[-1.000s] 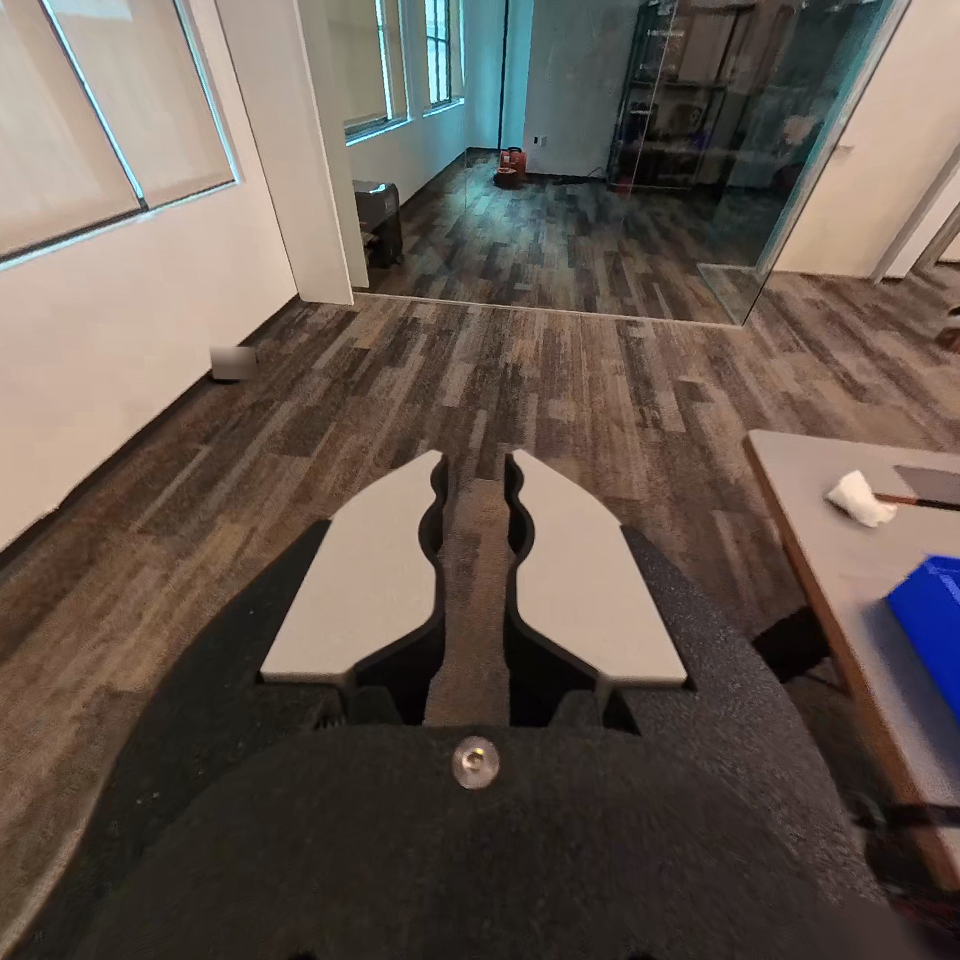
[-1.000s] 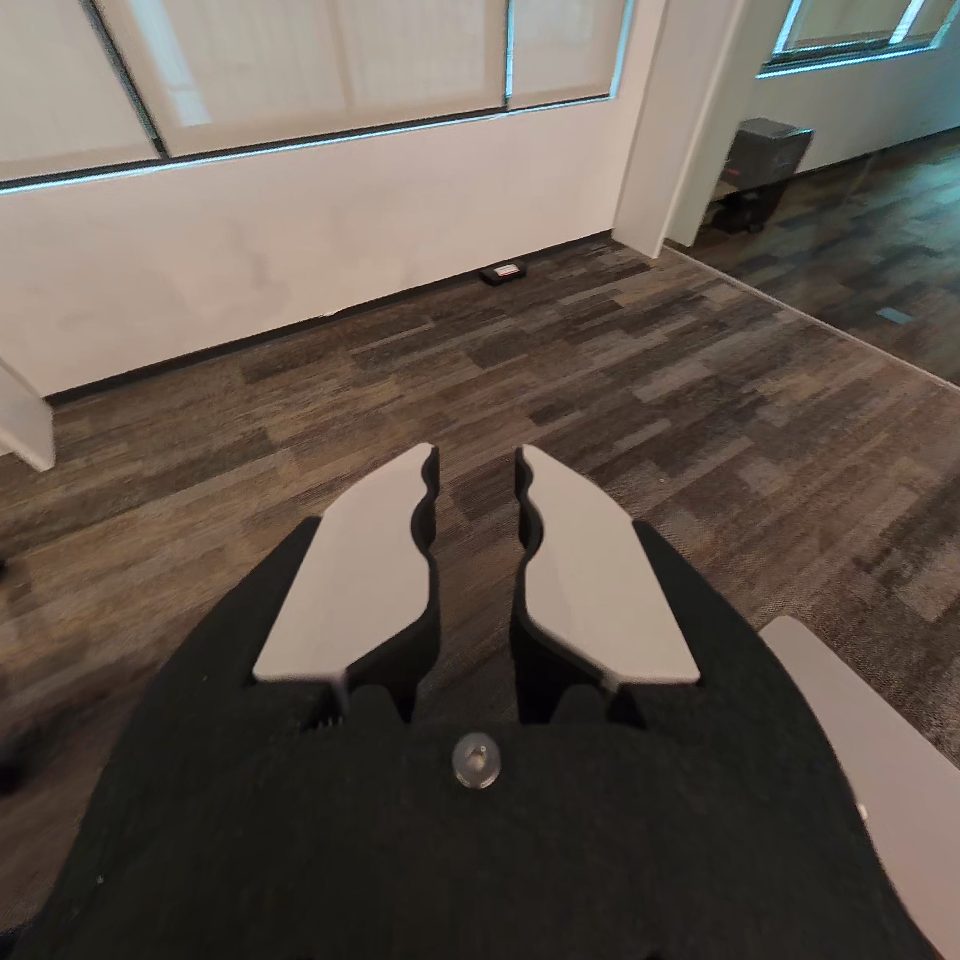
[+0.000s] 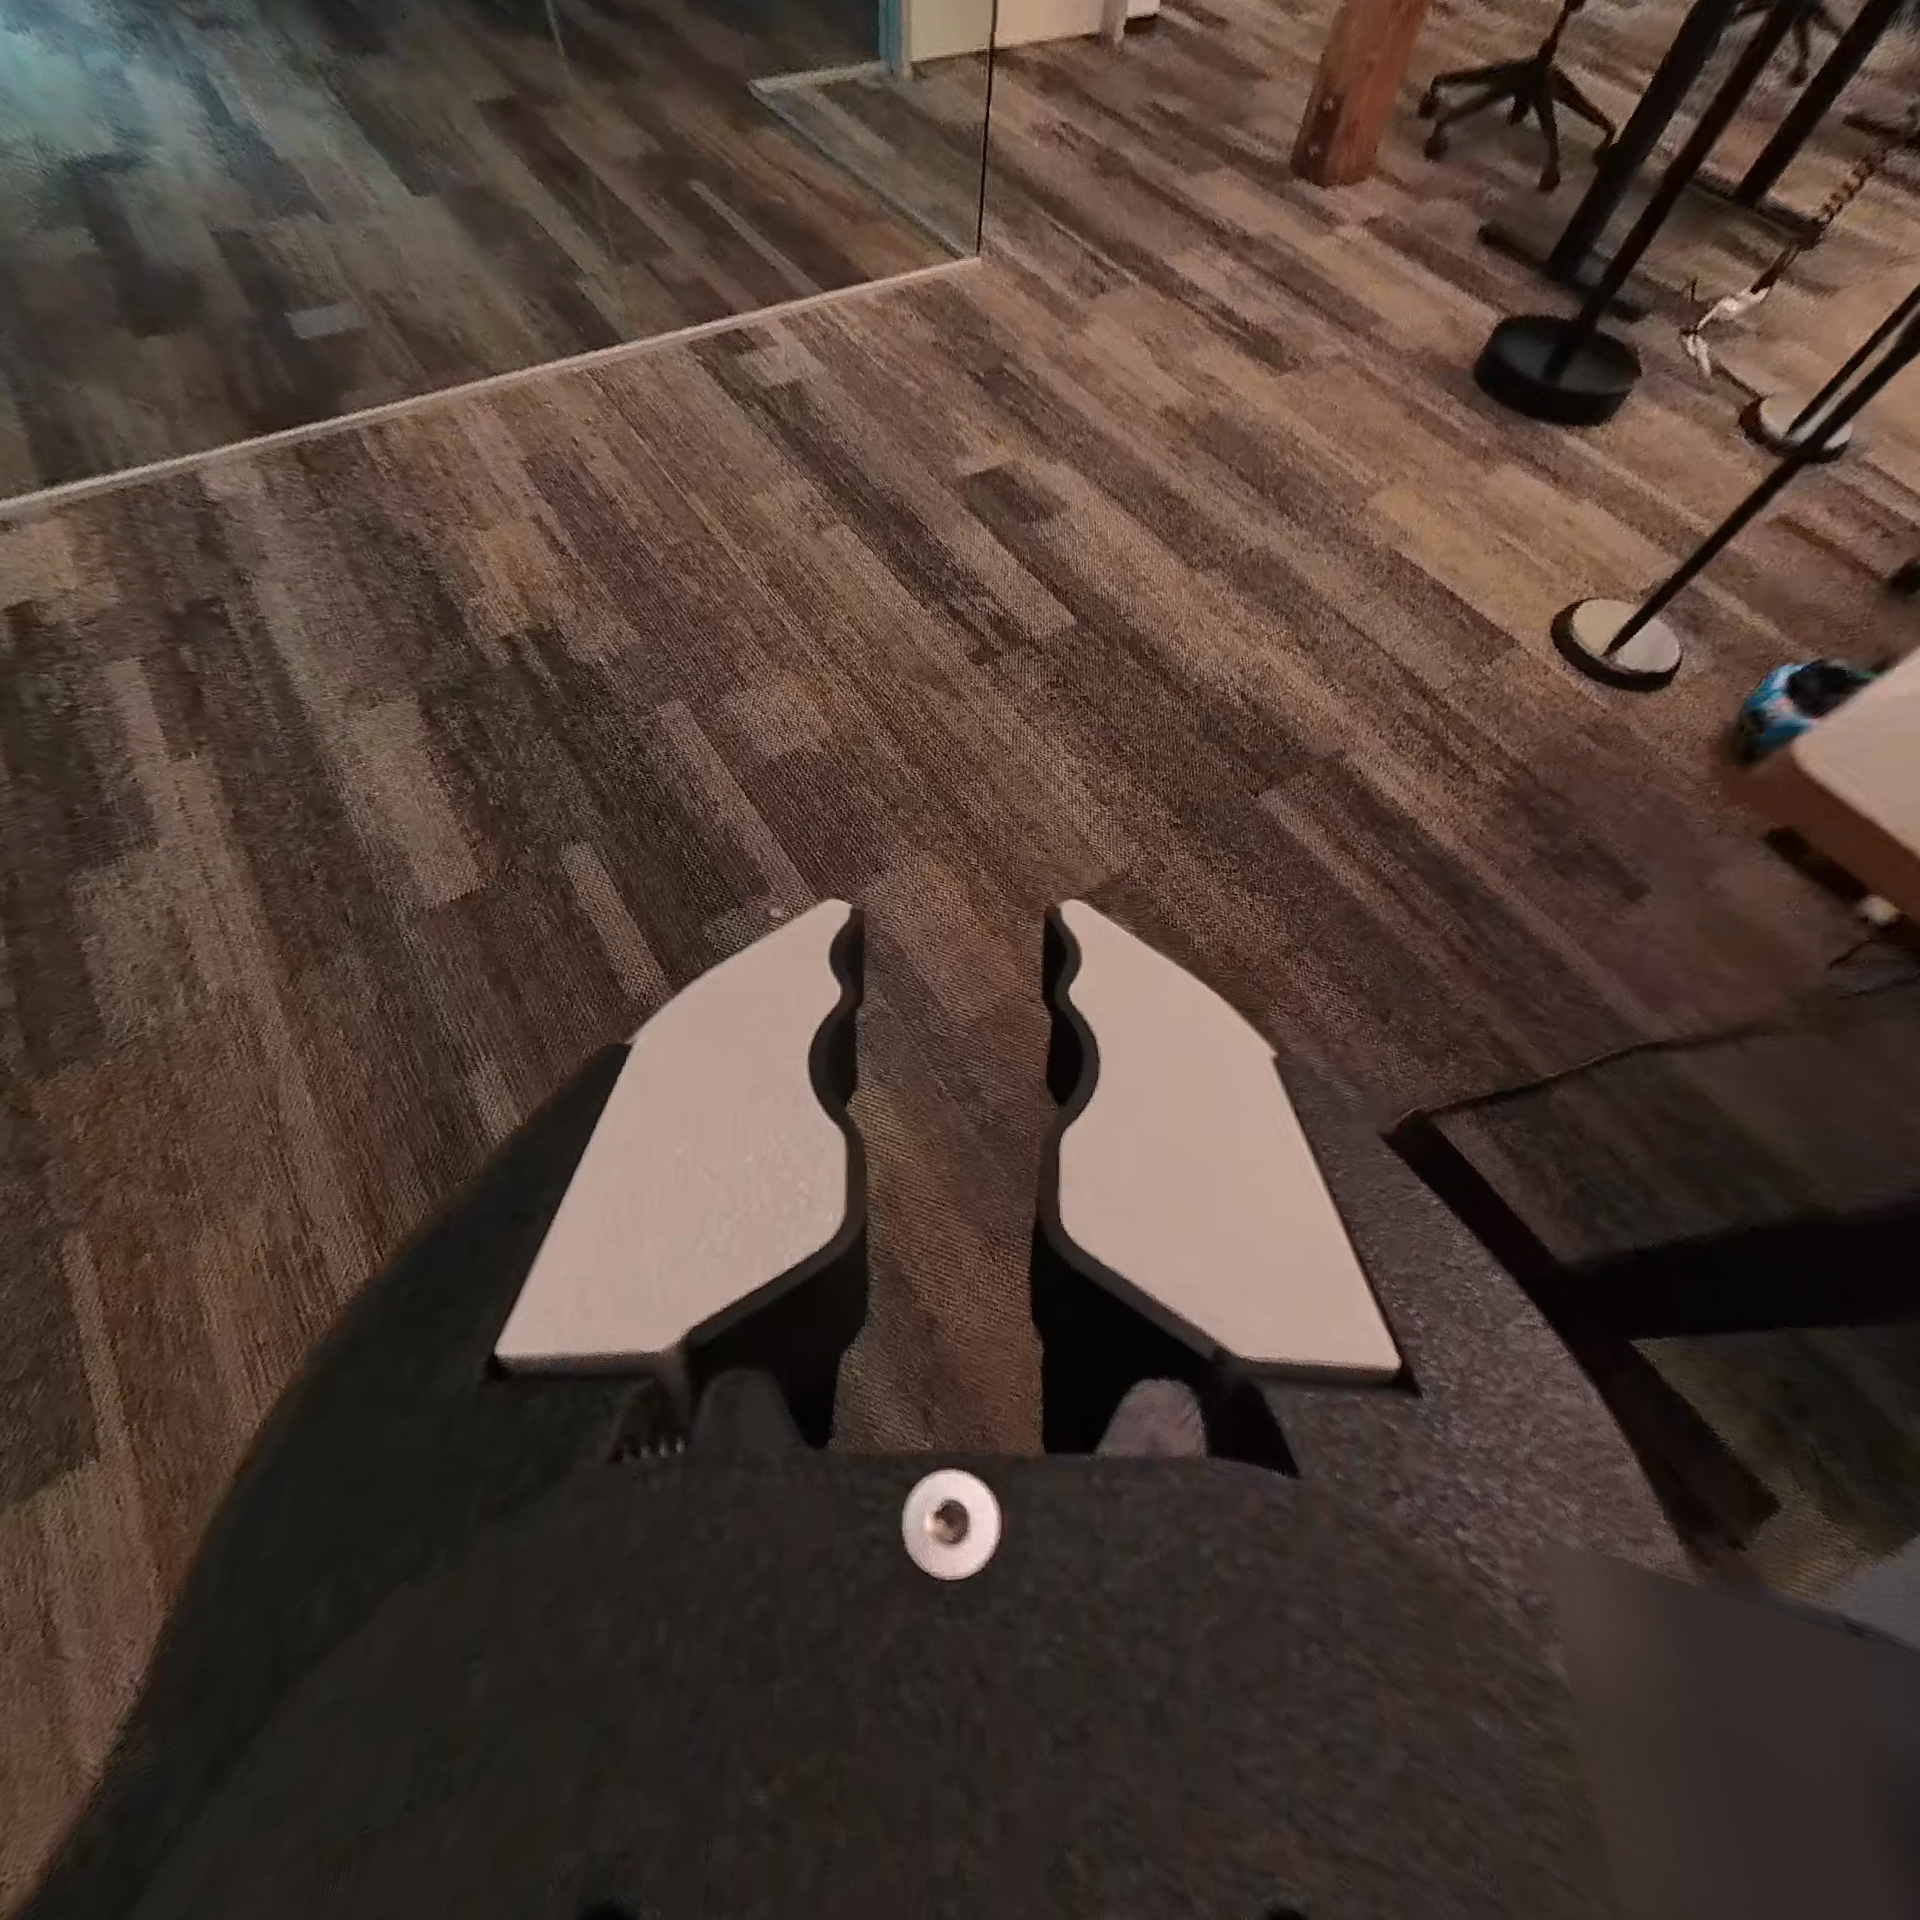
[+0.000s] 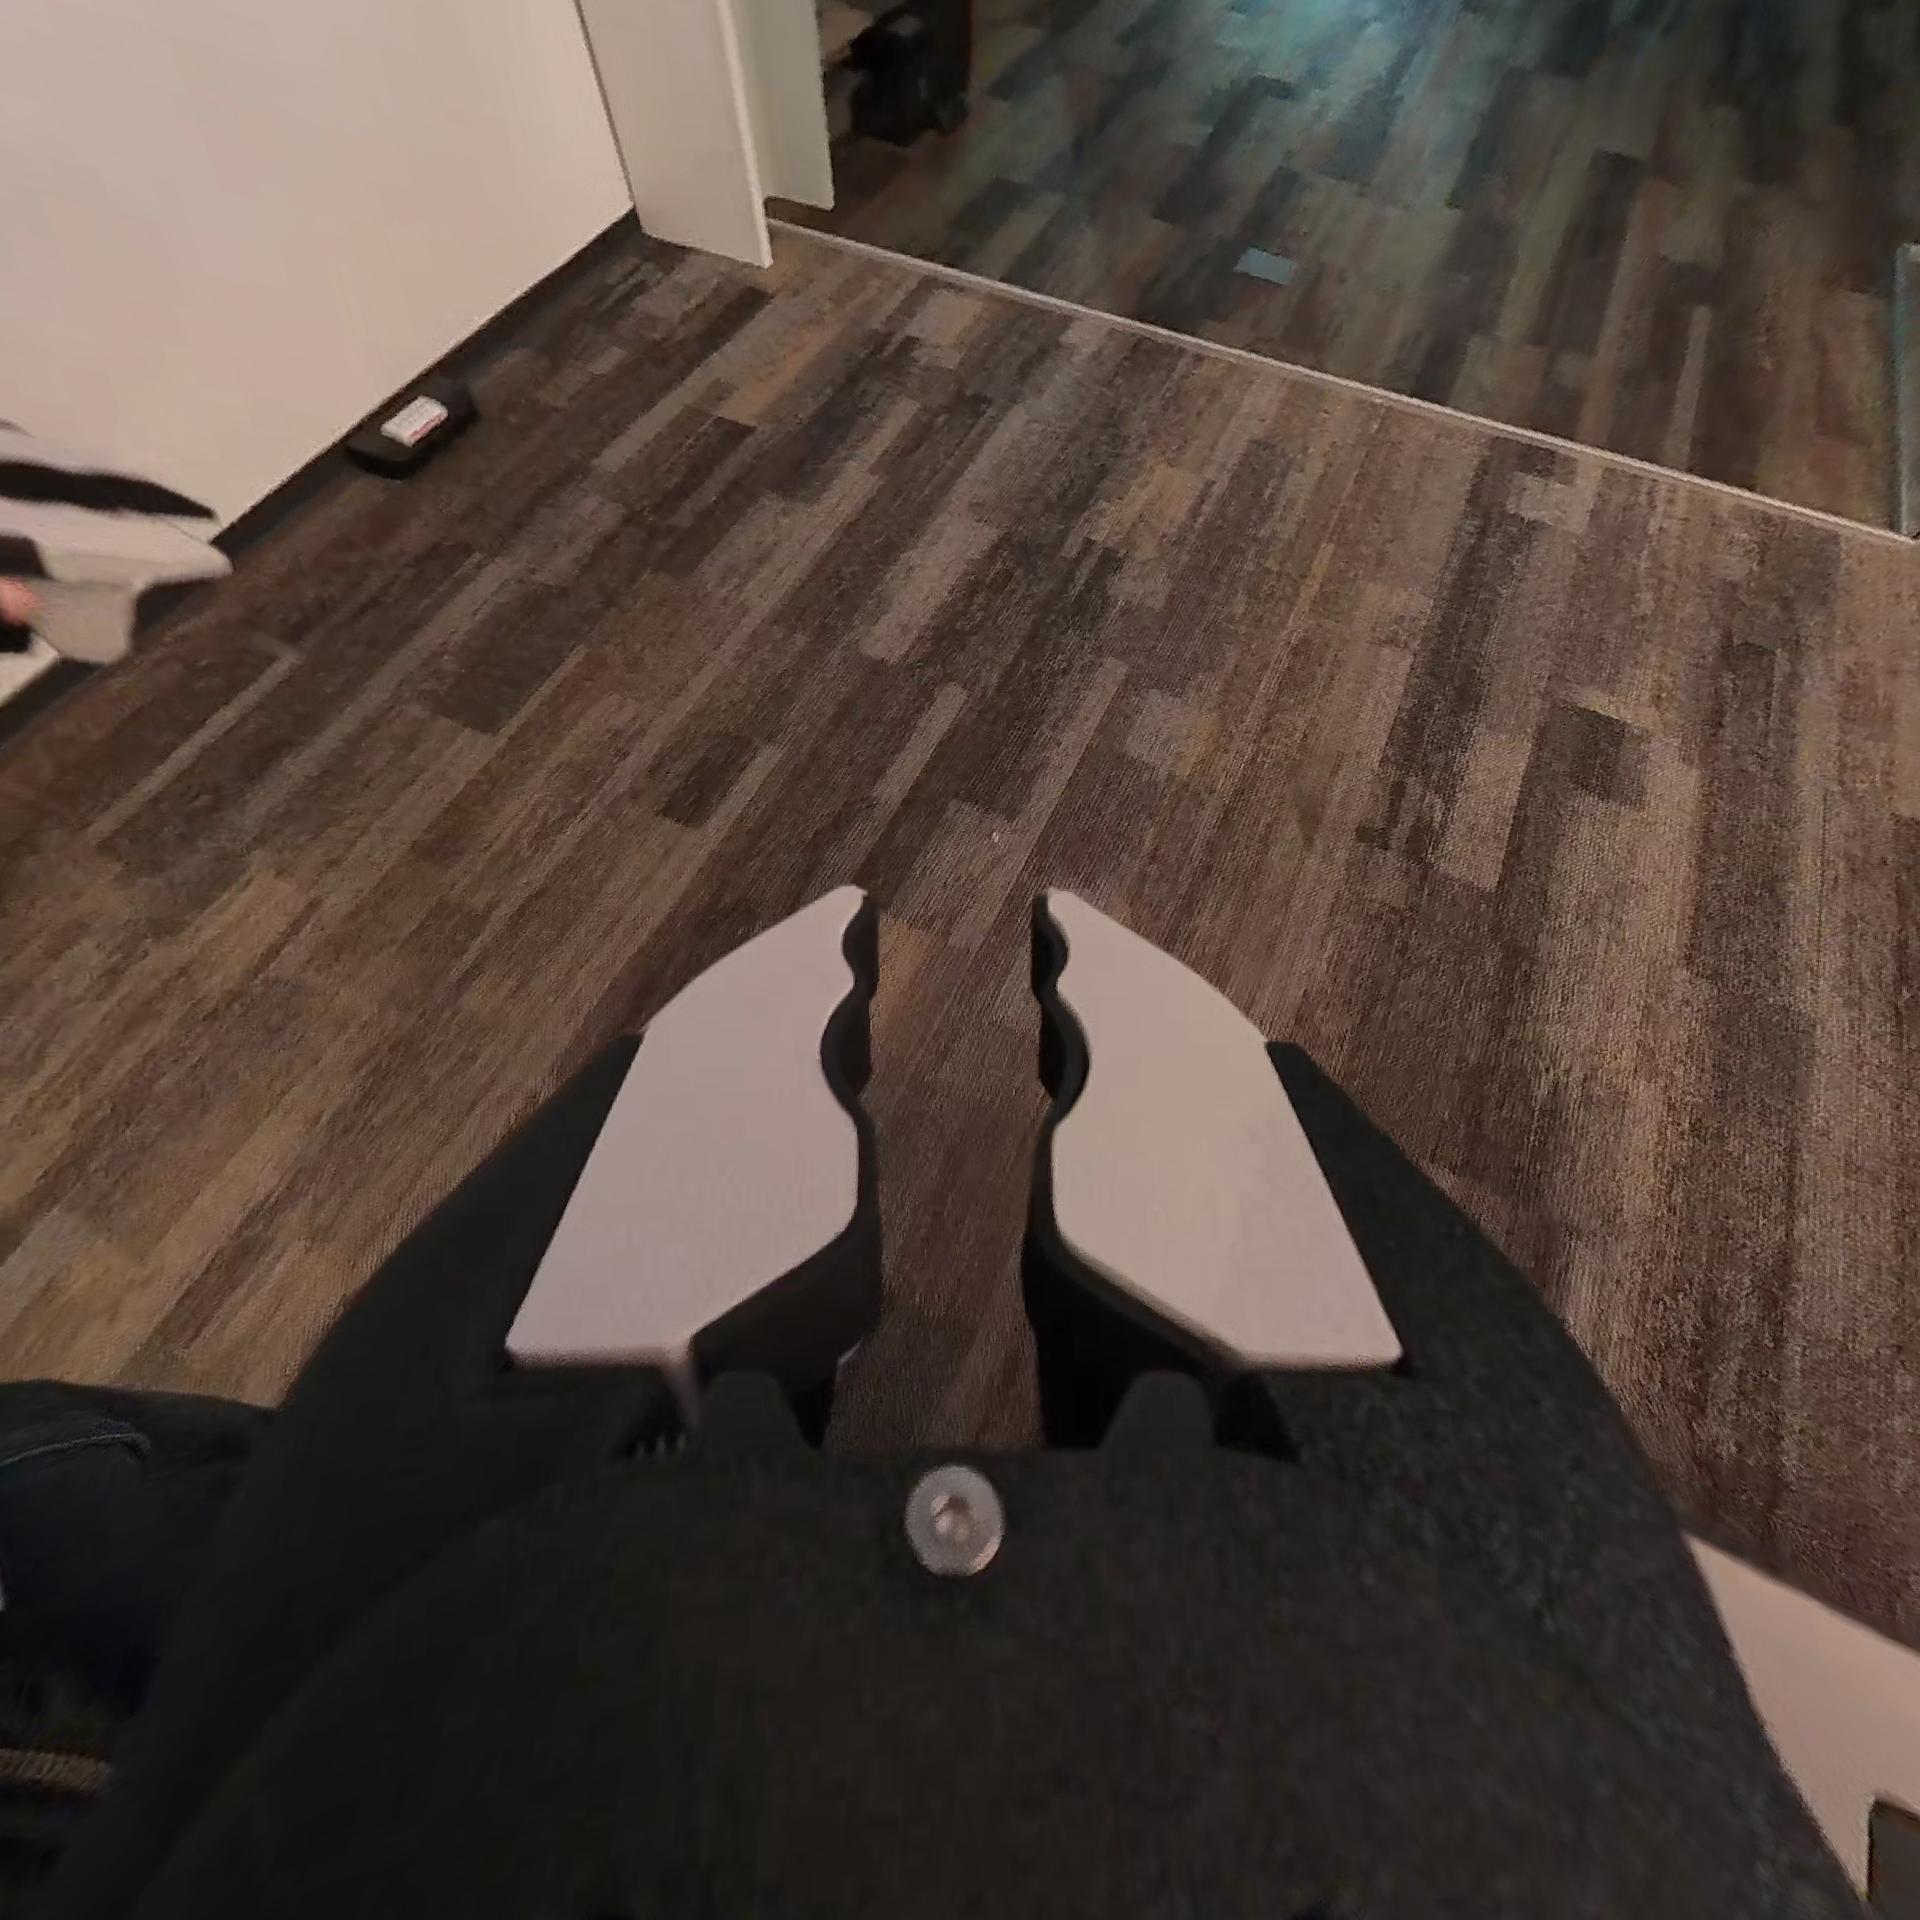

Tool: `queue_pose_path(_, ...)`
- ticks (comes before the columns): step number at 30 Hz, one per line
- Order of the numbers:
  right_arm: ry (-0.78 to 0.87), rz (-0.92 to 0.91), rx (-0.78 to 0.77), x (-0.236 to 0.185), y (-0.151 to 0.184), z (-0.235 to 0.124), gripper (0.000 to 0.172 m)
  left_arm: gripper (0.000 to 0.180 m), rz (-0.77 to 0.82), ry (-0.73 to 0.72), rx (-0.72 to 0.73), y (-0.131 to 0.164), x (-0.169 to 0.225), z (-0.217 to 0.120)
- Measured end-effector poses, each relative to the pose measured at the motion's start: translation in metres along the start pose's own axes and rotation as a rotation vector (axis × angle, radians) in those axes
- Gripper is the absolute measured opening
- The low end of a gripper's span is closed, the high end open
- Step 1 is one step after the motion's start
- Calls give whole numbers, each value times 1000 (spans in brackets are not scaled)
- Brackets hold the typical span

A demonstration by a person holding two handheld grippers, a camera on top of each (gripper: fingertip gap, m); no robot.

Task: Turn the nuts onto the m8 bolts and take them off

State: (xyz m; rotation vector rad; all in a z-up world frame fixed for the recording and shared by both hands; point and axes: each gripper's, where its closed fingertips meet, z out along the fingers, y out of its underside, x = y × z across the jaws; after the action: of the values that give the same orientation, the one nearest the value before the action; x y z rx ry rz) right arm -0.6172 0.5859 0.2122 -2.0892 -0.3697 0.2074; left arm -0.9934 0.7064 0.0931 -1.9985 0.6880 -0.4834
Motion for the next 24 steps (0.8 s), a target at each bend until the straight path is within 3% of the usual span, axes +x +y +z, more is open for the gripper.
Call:
queue_pose_path(4, 25, 16, 41, 67, -33, 59, 24, 34, 21, -13, -42, 5, -41, 117)
queue_pose_path(12, 31, 5, -19, 150, -68, 211, 24, 31, -8, 45, -164, 59, -114, 341)
queue_pose_path(19, 24, 81, 10, 204, -41, 369, 24, 27, 12, 99, -229, 160, -190, 543)
queue_pose_path(24, -51, 128, -25, 245, 26, 482, 24, 22, 148, 139, -242, 252, -229, 674)
